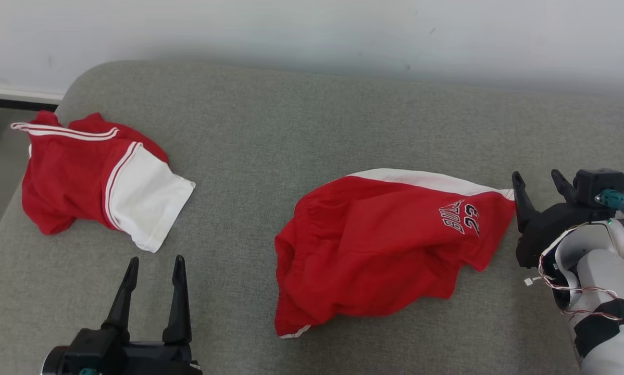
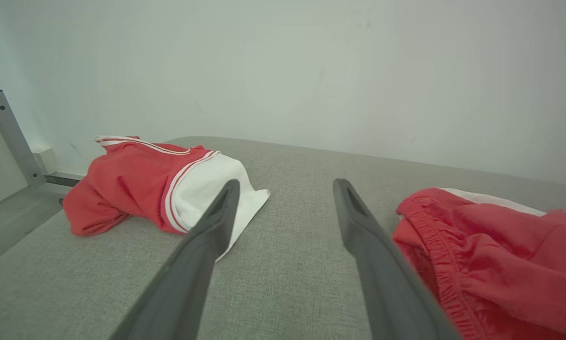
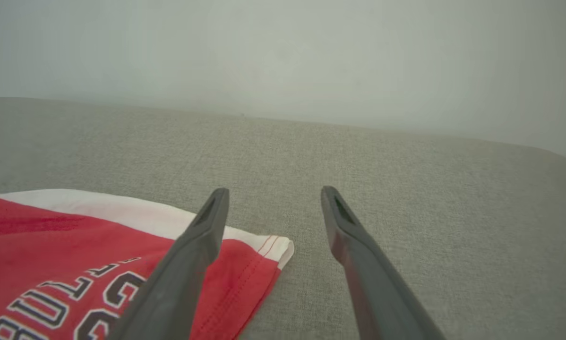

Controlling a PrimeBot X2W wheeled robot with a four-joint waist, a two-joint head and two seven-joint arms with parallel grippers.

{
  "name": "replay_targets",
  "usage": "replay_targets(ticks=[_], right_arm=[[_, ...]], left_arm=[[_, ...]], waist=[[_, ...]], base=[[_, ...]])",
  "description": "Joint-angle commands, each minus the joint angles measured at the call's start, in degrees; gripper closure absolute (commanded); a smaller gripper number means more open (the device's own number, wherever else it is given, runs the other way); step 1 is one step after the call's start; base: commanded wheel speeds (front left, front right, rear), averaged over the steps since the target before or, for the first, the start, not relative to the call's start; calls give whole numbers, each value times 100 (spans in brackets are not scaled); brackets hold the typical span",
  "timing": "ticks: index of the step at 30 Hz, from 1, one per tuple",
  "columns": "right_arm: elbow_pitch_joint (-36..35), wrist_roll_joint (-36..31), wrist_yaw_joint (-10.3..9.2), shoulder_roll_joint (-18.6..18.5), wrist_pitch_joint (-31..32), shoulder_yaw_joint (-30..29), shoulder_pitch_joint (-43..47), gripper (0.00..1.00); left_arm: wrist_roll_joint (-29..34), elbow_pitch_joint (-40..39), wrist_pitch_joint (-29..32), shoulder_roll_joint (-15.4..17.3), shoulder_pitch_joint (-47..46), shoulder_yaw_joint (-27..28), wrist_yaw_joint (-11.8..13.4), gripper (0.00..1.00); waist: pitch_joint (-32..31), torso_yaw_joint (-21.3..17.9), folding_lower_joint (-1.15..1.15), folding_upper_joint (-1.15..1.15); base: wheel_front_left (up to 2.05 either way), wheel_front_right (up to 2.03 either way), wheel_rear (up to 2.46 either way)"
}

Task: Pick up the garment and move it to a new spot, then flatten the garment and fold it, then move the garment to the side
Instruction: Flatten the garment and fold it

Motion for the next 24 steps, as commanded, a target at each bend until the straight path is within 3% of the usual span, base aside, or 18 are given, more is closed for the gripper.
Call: replay_targets(ticks=[1, 14, 15, 24], right_arm=[[265, -41, -13, -67, 99, -36, -129, 0], [1809, -52, -13, -98, 252, -60, -669, 2], [1881, -46, -13, -68, 273, 0, -683, 100], [1556, 179, -13, -343, -349, 675, -1517, 100]], left_arm=[[66, 30, -19, -29, -102, -14, -28, 0], [41, 158, -19, -78, -408, -115, -108, 0], [36, 169, -19, -77, -407, -117, -112, 0], [38, 270, -19, -78, -230, -10, -97, 0]], waist=[[224, 224, -1, -1], [529, 451, -1, -1], [533, 449, -1, -1], [245, 213, -1, -1]], base=[[0, 0, 0], [0, 0, 0], [0, 0, 0], [0, 0, 0]])
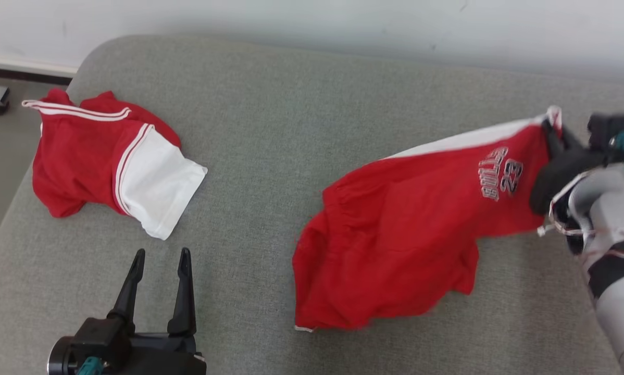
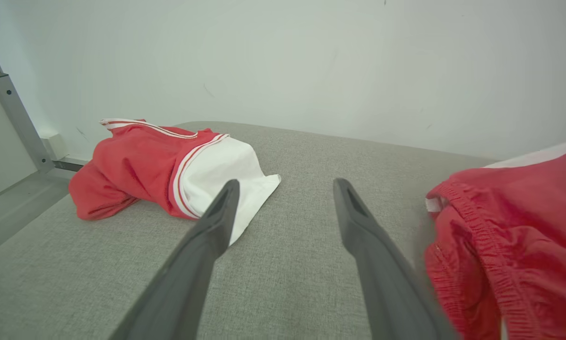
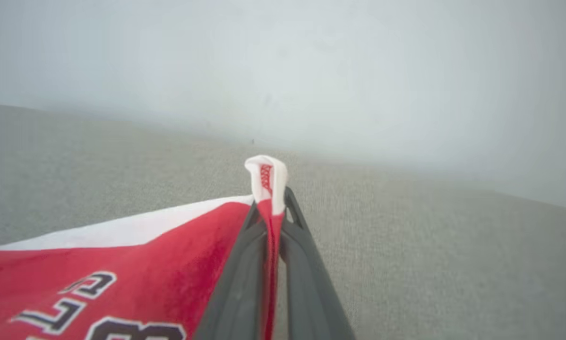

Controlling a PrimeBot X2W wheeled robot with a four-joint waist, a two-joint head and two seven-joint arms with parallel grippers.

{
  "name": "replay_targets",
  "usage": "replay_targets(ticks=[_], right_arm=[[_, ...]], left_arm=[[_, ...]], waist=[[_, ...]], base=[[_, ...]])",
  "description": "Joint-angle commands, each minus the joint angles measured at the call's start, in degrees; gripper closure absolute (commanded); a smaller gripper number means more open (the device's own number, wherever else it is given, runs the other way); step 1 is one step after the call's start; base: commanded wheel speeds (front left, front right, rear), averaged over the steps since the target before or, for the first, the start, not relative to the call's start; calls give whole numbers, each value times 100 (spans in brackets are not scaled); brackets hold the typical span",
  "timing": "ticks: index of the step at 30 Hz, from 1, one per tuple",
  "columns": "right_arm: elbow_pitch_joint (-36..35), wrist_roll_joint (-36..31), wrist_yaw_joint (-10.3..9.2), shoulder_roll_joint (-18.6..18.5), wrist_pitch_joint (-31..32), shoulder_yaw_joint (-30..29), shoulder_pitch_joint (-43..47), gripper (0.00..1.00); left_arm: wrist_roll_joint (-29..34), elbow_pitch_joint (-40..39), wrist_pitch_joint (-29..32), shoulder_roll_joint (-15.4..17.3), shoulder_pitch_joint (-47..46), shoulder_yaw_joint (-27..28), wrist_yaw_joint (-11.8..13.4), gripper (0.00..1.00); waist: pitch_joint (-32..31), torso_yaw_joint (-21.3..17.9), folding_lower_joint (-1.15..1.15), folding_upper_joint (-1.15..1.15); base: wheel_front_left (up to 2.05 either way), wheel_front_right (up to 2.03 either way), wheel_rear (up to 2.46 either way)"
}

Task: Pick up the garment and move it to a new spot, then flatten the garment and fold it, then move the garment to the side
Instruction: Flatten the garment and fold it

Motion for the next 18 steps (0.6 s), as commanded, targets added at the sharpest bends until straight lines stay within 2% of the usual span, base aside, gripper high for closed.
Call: replay_targets(ticks=[1, 10, 18], right_arm=[[-59, 44, -13, -33, -53, 98, -94, 100], [-493, 471, -13, -259, 61, 770, -491, 100], [-449, 670, -13, -270, 154, 1082, -752, 100]], left_arm=[[21, 18, -19, -8, 71, 14, -4, 0], [-45, 35, -19, -9, 231, -6, -30, 0], [-188, 83, -19, -11, 138, -238, -4, 0]], waist=[[-155, -106, 0, 0], [-437, -179, 0, 0], [-388, 120, 0, 0]], base=[[0, 0, 0], [0, 0, 0], [0, 0, 0]])
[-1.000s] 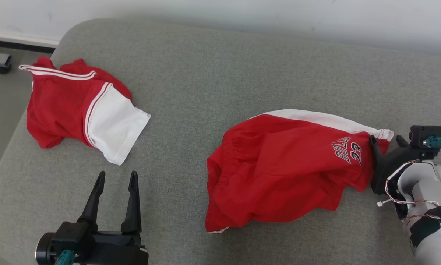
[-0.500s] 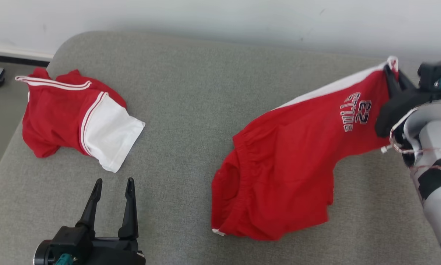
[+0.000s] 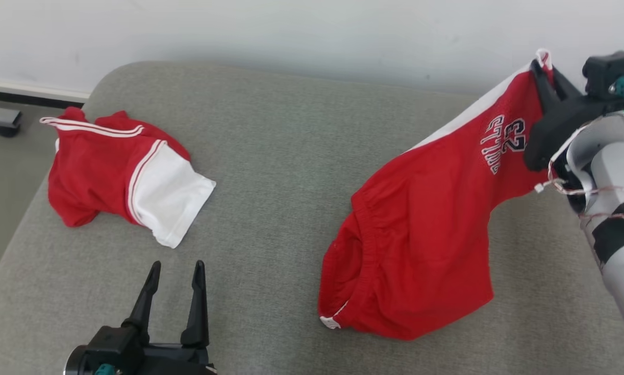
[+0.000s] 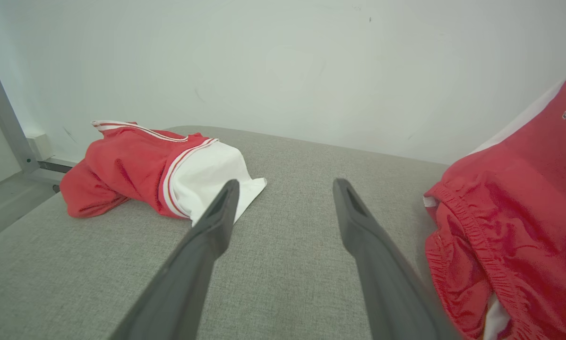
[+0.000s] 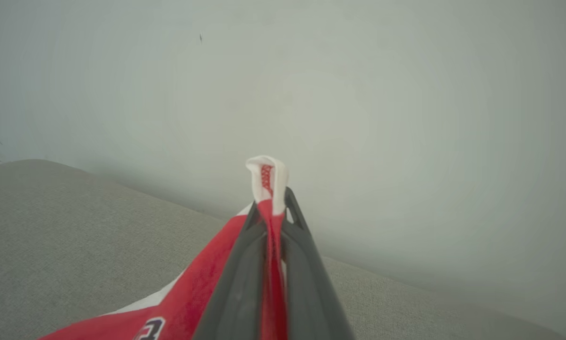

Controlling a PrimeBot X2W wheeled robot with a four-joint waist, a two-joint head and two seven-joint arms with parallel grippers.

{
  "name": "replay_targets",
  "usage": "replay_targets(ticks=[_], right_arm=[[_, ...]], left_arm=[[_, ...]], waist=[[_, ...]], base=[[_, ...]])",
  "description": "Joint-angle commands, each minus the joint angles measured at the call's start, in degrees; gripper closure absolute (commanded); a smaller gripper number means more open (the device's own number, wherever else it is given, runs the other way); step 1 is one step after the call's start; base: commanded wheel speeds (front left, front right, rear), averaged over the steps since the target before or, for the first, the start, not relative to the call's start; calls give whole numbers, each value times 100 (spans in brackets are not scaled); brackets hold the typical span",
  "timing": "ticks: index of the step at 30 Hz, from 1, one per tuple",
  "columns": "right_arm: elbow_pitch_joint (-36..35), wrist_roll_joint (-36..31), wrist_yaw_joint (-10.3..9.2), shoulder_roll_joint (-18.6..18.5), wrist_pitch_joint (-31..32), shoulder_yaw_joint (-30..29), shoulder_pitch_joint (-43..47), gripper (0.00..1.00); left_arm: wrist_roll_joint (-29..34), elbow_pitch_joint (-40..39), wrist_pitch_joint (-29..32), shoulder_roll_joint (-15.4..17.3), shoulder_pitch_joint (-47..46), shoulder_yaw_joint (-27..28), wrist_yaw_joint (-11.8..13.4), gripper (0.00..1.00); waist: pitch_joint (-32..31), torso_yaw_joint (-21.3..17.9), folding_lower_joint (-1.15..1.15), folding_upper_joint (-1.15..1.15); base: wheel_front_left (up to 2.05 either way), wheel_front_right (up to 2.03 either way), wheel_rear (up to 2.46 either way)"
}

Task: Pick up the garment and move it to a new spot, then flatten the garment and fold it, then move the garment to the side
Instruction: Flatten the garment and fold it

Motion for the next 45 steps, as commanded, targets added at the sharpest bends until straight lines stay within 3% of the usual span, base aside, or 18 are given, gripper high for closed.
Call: replay_targets(ticks=[1, 2, 3, 4, 13, 19, 26, 35, 41, 45], right_arm=[[144, 13, -13, -36, 15, -10, -211, 100], [249, -54, -13, -78, -12, -34, -286, 100], [354, -105, -13, -101, -49, -67, -361, 58], [518, -193, -13, -127, -31, -90, -409, 0], [1032, -462, -13, -51, -620, -248, -555, 0], [705, -256, -13, 89, -998, -327, -135, 0], [-766, -70, -13, 57, -1038, -494, 1003, 0], [-2829, -192, -13, 214, -1034, -1147, 3050, 0], [-3769, -235, -13, 519, -1034, -1528, 4254, 0], [-4022, -257, -13, 694, -1035, -1674, 4812, 0]], left_arm=[[-54, 12, -19, -9, -57, -81, 18, 0], [-74, 19, -19, -8, -87, -120, 33, 0], [-91, 30, -19, -7, -111, -145, 42, 0], [-107, 43, -19, -8, -142, -179, 43, 0], [-126, 66, -19, -8, -122, -272, 71, 0], [26, 78, -19, -6, 15, -141, 40, 0], [213, 30, -19, -6, 177, 88, -2, 0], [260, -22, -19, -5, 386, 253, -42, 0], [285, -45, -19, -6, 472, 322, -70, 0], [311, -57, -19, -7, 495, 363, -83, 0]], waist=[[60, 172, 0, -1], [78, 215, 0, -1], [92, 246, 0, -1], [104, 280, 0, -1], [55, 185, 0, -1], [-164, -136, 0, -1], [-397, -523, 0, -1], [-590, -797, 0, -1], [-643, -862, 0, -1], [-662, -893, 0, -1]], base=[[0, 0, 0], [0, 0, 0], [0, 0, 0], [0, 0, 0], [0, 0, 0], [0, 0, 0], [0, 0, 0], [0, 0, 0], [0, 0, 0], [0, 0, 0]])
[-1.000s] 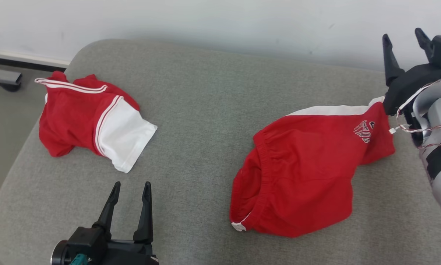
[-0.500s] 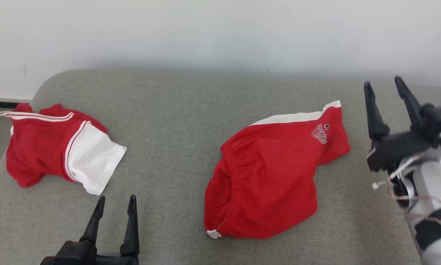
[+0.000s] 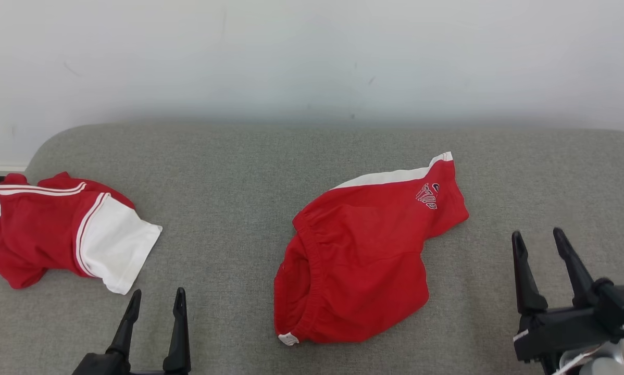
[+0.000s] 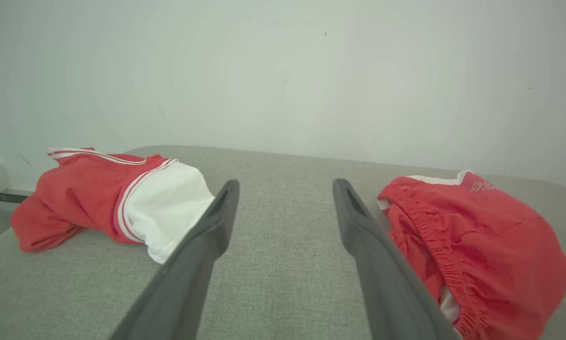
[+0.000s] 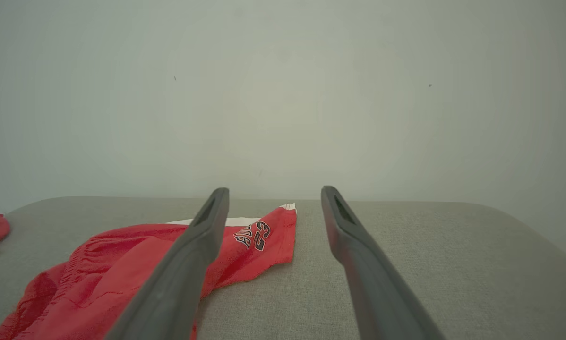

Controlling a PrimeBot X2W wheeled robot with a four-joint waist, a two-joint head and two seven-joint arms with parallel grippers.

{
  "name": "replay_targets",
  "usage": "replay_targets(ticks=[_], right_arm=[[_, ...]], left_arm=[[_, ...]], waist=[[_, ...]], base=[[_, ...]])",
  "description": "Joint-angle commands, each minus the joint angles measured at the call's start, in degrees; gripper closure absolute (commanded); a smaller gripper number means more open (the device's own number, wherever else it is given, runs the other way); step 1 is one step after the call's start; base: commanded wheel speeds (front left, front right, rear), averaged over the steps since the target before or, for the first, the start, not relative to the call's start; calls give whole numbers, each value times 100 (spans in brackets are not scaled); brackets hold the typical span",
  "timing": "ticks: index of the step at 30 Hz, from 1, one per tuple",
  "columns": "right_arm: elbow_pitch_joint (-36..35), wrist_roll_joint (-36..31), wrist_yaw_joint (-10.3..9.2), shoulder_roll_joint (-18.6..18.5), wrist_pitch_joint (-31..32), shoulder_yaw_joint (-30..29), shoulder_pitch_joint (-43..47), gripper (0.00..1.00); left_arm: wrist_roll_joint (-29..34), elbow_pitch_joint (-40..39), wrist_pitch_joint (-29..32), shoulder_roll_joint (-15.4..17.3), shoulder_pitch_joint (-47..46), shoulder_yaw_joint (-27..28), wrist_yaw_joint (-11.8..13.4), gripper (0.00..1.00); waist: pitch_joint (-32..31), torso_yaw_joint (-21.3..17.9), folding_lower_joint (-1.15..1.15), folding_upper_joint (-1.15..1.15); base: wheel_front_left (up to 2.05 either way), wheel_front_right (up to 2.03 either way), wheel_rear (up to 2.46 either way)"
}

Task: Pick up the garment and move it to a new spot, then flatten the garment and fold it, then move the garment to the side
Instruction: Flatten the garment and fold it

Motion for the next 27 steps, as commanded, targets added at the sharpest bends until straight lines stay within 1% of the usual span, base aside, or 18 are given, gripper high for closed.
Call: replay_targets(ticks=[1, 6, 13, 19, 27], right_arm=[[-45, -49, -13, 48, -2, -40, 162, 0], [-11, -121, -13, 86, 44, -77, 295, 0], [409, -225, -13, -75, 343, 60, -19, 0], [1065, -246, -13, -172, 457, 220, -345, 0], [2152, -286, -13, -244, 536, 633, -788, 0]], left_arm=[[37, -15, -19, -6, 44, 31, -31, 0], [61, -17, -19, -5, 27, 22, -40, 0], [33, -28, -19, -5, -63, -66, -30, 0], [-19, -35, -19, -6, -105, -101, -32, 0], [-88, -46, -19, -6, -226, -161, -7, 0]], waist=[[-3, -12, 1, 0], [7, -1, 1, 0], [108, 220, 1, 0], [263, 466, 1, 0], [447, 776, 1, 0]], base=[[0, 0, 0], [0, 0, 0], [0, 0, 0], [0, 0, 0], [0, 0, 0]])
